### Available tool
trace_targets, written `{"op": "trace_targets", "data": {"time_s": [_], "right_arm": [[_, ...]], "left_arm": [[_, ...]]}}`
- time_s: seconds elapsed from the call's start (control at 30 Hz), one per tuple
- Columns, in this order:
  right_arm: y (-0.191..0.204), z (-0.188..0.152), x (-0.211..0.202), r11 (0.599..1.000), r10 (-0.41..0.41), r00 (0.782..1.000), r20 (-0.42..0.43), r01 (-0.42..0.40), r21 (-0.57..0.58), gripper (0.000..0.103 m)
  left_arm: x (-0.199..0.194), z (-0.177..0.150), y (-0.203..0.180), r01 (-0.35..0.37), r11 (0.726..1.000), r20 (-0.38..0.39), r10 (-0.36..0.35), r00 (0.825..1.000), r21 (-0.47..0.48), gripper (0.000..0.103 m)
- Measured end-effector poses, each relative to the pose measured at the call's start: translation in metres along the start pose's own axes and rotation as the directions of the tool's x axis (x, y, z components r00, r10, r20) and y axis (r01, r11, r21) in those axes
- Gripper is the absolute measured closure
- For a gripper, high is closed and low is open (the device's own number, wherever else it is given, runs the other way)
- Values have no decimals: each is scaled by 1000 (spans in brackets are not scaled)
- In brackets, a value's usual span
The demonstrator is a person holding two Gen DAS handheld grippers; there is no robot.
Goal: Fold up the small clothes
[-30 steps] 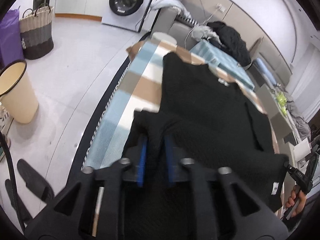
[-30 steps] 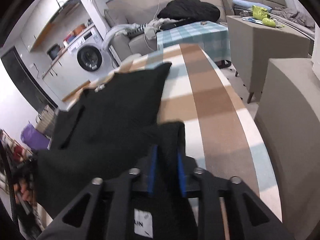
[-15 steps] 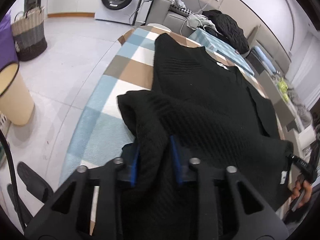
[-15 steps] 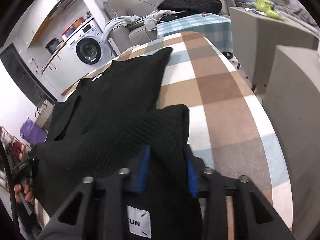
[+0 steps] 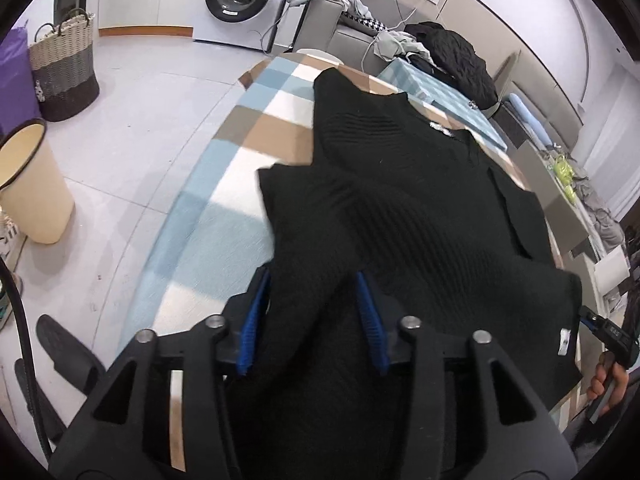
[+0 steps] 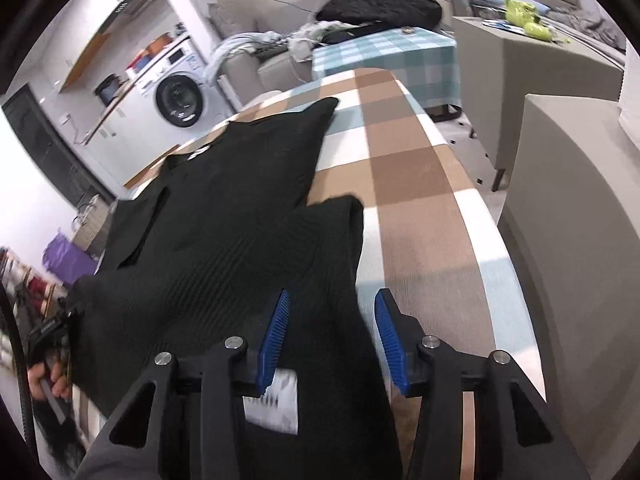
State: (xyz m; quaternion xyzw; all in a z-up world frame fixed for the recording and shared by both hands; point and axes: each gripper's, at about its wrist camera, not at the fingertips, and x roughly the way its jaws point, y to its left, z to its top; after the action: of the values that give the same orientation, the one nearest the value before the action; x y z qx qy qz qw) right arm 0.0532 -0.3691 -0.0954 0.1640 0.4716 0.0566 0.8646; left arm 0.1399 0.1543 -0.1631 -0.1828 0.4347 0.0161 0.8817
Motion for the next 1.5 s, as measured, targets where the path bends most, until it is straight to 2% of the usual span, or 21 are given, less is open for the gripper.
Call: {"op": "trace_targets", "data": {"time_s": [0.1, 0.27, 0.53, 0.63, 0.77, 0.83, 0.9, 0.93, 1.0, 1.07, 1.13, 1.2, 1.27, 1.37, 1.5], "right_arm": [[1, -18, -10, 1000, -11, 1000, -11, 11, -26, 54], [-1, -37, -22, 999, -2, 1000, -11, 2, -44, 54], [-6, -38, -17, 999, 3, 1000, -13, -3, -44, 54], [-6, -32, -7, 999, -1, 1000, -18, 0, -51, 54], [-2, -24, 6, 997, -31, 999, -33, 28, -77, 54], [6, -27, 6, 990, -67, 997, -39, 61, -130, 62], [14, -33, 1, 981, -82, 996, -29, 75, -180, 92], [16, -35, -3, 979, -76, 997, -18, 72, -190, 97], [21, -42, -21, 975, -52, 998, 28, 57, -216, 98], [27, -48, -46, 966, 6, 996, 86, 17, -258, 99], [30, -49, -69, 959, 54, 991, 120, -17, -284, 99], [32, -47, -90, 951, 126, 978, 168, -71, -301, 99], [27, -39, -107, 958, 173, 955, 241, -106, -268, 99], [22, -25, -115, 972, 183, 924, 336, -119, -202, 100], [25, 4, -99, 987, 141, 908, 394, -95, -133, 100]], "left_arm": [[-2, -10, 6, -33, 999, -25, 33, 999, 0, 59], [-17, -24, 13, -21, 1000, -2, 21, 1000, -8, 59], [-33, -30, 20, -6, 999, 33, 8, 999, -46, 60], [-32, -28, 22, 4, 998, 41, -2, 999, -60, 68], [-30, -26, 21, 14, 998, 37, -12, 999, -57, 87], [-33, -26, 20, 20, 998, 44, -18, 999, -51, 95], [-39, -29, 20, 28, 999, 65, -25, 998, -46, 98], [-42, -30, 20, 30, 999, 74, -27, 997, -44, 99], [-55, -33, 18, 37, 999, 105, -33, 994, -31, 99], [-72, -36, 17, 49, 999, 141, -46, 989, -21, 100], [-88, -35, 18, 89, 995, 174, -83, 981, -32, 100], [-102, -31, 19, 120, 992, 212, -108, 971, -44, 100], [-115, -25, 20, 143, 988, 252, -125, 960, -53, 100], [-124, -13, 21, 158, 986, 293, -134, 947, -58, 100], [-112, 12, 16, 137, 990, 316, -117, 942, -43, 100]]}}
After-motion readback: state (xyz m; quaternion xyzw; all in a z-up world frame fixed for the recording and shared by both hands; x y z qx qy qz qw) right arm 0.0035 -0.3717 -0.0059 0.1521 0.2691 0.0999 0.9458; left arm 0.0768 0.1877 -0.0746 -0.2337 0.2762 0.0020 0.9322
